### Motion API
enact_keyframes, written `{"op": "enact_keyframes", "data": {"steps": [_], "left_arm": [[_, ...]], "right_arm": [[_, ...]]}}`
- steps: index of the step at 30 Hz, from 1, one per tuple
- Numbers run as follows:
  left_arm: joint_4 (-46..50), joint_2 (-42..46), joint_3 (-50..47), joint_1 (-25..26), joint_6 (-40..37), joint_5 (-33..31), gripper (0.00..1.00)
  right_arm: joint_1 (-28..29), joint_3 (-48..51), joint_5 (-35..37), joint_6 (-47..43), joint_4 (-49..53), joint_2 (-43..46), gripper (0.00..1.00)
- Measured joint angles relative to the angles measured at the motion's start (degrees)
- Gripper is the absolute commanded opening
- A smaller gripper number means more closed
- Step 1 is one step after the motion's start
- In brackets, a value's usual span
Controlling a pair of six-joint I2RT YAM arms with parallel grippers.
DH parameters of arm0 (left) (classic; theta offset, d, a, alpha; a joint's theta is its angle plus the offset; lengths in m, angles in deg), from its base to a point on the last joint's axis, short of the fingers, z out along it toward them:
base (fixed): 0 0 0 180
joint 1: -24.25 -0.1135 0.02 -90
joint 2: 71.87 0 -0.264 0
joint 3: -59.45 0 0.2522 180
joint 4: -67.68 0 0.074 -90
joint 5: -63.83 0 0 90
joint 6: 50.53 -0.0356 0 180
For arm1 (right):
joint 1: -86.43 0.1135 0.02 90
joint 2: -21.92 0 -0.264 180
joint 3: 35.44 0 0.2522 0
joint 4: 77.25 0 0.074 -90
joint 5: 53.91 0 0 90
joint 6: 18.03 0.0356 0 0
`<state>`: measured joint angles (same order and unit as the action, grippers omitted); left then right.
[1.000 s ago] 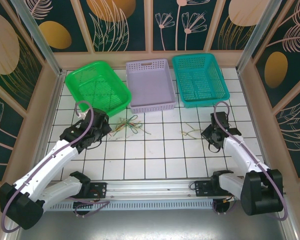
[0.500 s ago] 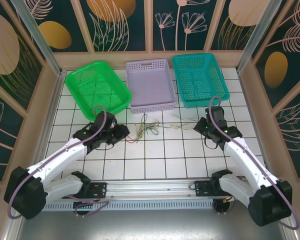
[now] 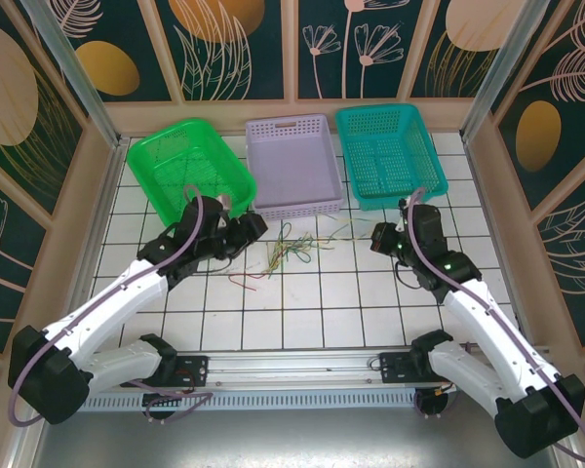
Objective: Untangle the cables
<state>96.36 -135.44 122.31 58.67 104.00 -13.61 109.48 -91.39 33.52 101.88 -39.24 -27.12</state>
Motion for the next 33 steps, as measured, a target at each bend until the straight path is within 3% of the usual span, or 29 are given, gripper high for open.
{"op": "enact_keyframes", "data": {"steps": [7, 12, 19, 25, 33], "left_arm": [[-4.90, -2.19, 6.58, 0.00, 1.11, 1.64, 0.38], [-11.85, -6.34, 9.51, 1.99, 2.56, 6.10, 0.48], [-15.28, -10.82, 12.00, 4.98, 3.02, 7.41, 0.55], [-15.80, -14.16, 15.04, 5.14, 1.49, 6.88, 0.55], [-13.27, -16.44, 17.55, 5.14, -2.67, 4.90, 0.45]], "right_arm": [[0.04, -6.58, -0.37, 2.69, -2.05, -2.99, 0.00], [0.15, -14.49, 0.90, 8.00, -2.27, -8.17, 0.00], [0.94, -22.29, 1.88, 10.40, -0.76, -14.21, 0.00], [2.60, -24.74, 2.47, 11.21, 1.77, -16.28, 0.00], [4.46, -24.81, 2.54, 11.89, 3.10, -16.39, 0.00]]}}
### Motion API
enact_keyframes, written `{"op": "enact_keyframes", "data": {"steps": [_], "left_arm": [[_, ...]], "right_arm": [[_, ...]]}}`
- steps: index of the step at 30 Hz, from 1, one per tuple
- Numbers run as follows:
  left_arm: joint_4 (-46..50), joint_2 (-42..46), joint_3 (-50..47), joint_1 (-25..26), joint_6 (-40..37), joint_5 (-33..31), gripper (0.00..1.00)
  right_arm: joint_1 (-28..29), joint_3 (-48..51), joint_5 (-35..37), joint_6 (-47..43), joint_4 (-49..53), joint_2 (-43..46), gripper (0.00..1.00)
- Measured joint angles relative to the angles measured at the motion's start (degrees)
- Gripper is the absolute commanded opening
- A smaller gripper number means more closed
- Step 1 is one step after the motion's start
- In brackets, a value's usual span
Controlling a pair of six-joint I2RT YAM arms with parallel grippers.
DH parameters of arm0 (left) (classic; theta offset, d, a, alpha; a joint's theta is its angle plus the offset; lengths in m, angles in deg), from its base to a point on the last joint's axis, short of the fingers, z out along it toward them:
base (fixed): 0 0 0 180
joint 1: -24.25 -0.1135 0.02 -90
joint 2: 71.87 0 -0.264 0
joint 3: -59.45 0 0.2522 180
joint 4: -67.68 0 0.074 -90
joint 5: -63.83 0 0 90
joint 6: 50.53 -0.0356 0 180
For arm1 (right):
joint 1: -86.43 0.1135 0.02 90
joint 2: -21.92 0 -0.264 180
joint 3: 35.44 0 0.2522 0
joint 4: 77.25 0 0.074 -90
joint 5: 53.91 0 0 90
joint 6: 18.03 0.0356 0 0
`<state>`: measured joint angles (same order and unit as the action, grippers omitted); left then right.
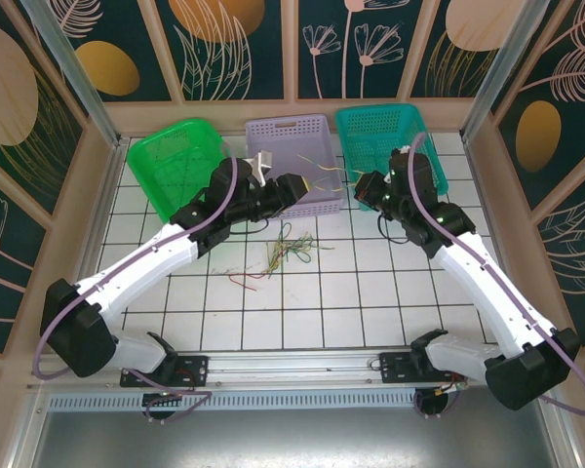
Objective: Untangle the cables
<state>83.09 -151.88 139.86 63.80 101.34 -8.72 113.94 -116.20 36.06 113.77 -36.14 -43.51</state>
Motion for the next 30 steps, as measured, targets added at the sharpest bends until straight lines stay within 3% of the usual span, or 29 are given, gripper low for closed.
{"op": "enact_keyframes", "data": {"steps": [6, 13, 25, 26, 28, 30], "left_arm": [[1.60, -1.62, 0.28, 0.02, -2.47, -1.22, 0.30], [2.49, -2.03, 0.57, 0.00, -4.85, -2.60, 0.01], [3.50, -0.72, -0.74, 0.00, -7.45, -2.99, 0.00], [3.50, -0.13, -1.16, 0.00, -7.43, -2.99, 0.05], [3.17, 1.25, -2.19, 0.00, -7.21, -3.02, 0.41], [2.40, 2.71, -3.21, 0.00, -6.51, -3.17, 0.56]], "right_arm": [[0.48, 0.00, 0.00, 0.59, 0.11, 0.00, 0.00], [0.70, 0.00, 0.00, 0.61, 0.11, 0.02, 0.00], [0.70, -0.02, 0.00, 0.55, 0.11, 0.02, 0.00], [0.70, -0.02, 0.00, 0.55, 0.11, 0.02, 0.00], [0.70, -0.02, 0.00, 0.55, 0.11, 0.02, 0.00], [0.72, -0.02, 0.00, 0.55, 0.11, 0.02, 0.00]]}}
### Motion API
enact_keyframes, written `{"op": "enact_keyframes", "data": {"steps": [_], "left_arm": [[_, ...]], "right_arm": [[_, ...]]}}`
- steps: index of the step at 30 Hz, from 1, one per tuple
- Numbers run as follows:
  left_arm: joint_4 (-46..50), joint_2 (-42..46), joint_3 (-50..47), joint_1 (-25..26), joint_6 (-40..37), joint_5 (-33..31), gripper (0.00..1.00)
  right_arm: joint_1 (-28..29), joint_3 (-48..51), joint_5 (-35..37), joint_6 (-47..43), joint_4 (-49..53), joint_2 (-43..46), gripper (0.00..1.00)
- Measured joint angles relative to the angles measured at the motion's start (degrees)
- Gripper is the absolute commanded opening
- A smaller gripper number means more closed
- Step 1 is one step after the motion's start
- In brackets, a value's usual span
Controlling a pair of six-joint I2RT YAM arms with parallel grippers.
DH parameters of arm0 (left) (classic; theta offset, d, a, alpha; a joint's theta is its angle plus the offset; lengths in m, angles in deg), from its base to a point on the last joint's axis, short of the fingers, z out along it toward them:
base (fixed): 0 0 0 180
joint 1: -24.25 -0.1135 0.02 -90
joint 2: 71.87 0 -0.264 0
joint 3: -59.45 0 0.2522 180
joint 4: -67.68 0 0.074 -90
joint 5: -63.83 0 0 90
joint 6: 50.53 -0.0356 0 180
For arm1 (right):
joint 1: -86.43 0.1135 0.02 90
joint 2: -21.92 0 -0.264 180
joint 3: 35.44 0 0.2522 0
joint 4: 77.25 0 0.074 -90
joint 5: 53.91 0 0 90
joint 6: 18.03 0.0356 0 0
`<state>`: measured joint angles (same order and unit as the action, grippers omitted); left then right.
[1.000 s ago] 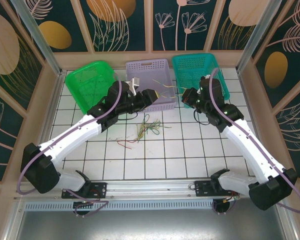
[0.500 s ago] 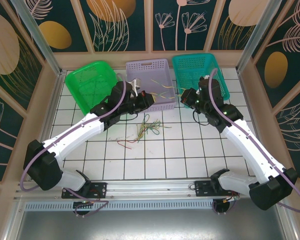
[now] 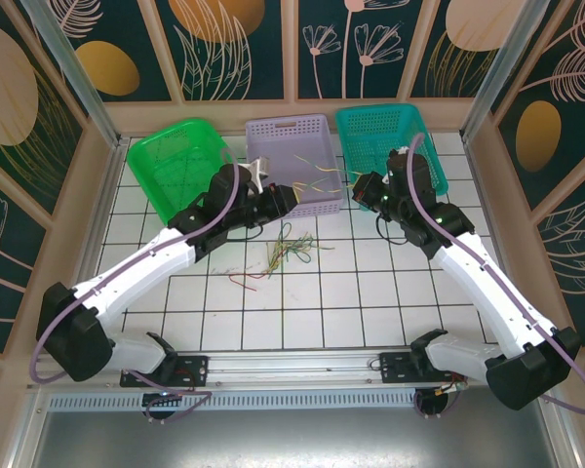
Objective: Untangle the cables
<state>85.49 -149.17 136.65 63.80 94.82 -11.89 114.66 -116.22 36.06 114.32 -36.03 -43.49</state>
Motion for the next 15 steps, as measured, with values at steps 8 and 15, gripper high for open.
{"op": "enact_keyframes", "data": {"steps": [8, 15], "left_arm": [[-1.01, -0.09, 0.22, 0.02, 2.34, -1.53, 0.55], [-1.03, -3.74, 2.73, 0.00, 2.62, -3.32, 0.28]], "right_arm": [[1.16, 0.00, 0.02, 0.02, 0.00, 0.00, 0.00], [2.12, 0.00, 0.46, 0.07, 0.00, 0.00, 0.00]]}}
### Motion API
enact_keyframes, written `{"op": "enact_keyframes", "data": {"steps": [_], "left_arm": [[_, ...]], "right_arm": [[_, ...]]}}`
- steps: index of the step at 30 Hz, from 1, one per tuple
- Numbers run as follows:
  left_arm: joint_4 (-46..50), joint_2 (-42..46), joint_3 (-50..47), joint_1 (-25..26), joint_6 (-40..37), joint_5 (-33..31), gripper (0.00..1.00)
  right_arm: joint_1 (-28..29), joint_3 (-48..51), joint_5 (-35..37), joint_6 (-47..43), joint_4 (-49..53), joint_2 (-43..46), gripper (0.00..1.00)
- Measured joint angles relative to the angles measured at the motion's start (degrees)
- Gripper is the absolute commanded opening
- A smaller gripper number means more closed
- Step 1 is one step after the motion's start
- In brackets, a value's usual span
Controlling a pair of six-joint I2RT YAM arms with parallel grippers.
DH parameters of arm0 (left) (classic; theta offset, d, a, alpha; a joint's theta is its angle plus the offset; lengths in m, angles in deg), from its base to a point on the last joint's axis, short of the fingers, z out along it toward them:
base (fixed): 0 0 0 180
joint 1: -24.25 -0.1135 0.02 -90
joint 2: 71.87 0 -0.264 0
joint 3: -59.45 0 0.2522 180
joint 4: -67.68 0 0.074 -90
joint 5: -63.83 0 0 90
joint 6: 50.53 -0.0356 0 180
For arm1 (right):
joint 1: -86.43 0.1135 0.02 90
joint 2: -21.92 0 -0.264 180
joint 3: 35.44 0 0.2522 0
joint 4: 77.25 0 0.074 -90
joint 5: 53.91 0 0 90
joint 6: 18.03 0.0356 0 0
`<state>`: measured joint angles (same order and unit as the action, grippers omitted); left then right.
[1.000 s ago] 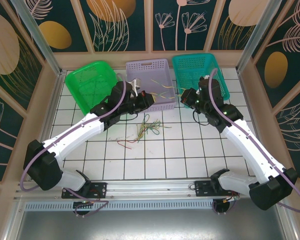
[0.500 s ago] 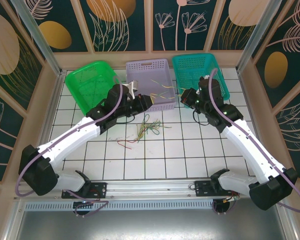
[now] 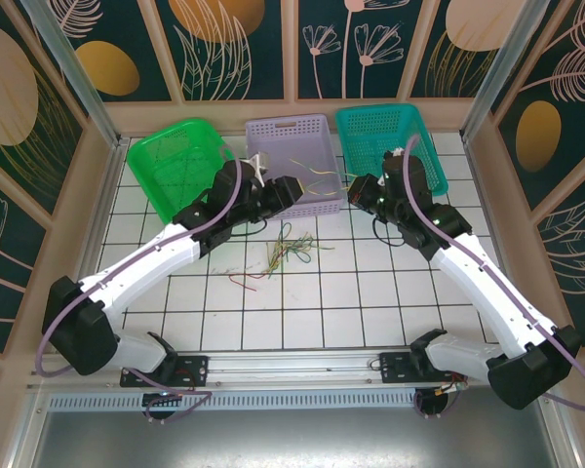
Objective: Untangle the cables
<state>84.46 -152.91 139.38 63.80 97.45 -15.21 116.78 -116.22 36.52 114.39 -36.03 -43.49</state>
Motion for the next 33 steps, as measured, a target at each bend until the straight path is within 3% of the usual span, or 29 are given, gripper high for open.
{"op": "enact_keyframes", "data": {"steps": [4, 12, 20, 26, 33], "left_arm": [[0.02, -0.52, 0.17, 0.00, -1.07, -0.94, 0.00], [0.00, -0.52, 0.15, 0.00, -2.91, 0.63, 0.00], [0.66, -0.79, -0.83, 0.26, -6.82, 9.18, 0.00], [1.66, -3.89, -0.09, 3.02, -11.21, 15.67, 0.00], [0.79, -9.42, 3.26, 8.57, -12.98, 17.09, 0.00]], "right_arm": [[0.13, 0.00, 0.24, 0.02, 0.02, 0.00, 0.00], [0.13, -0.50, 1.46, -0.39, 0.02, -0.02, 0.00], [-2.23, -4.37, 2.27, -5.44, -2.25, -2.75, 0.00], [-6.78, -5.79, -3.28, -10.23, -6.60, -6.88, 0.00], [-10.32, -6.03, -11.52, -11.91, -10.58, -11.85, 0.00]]}}
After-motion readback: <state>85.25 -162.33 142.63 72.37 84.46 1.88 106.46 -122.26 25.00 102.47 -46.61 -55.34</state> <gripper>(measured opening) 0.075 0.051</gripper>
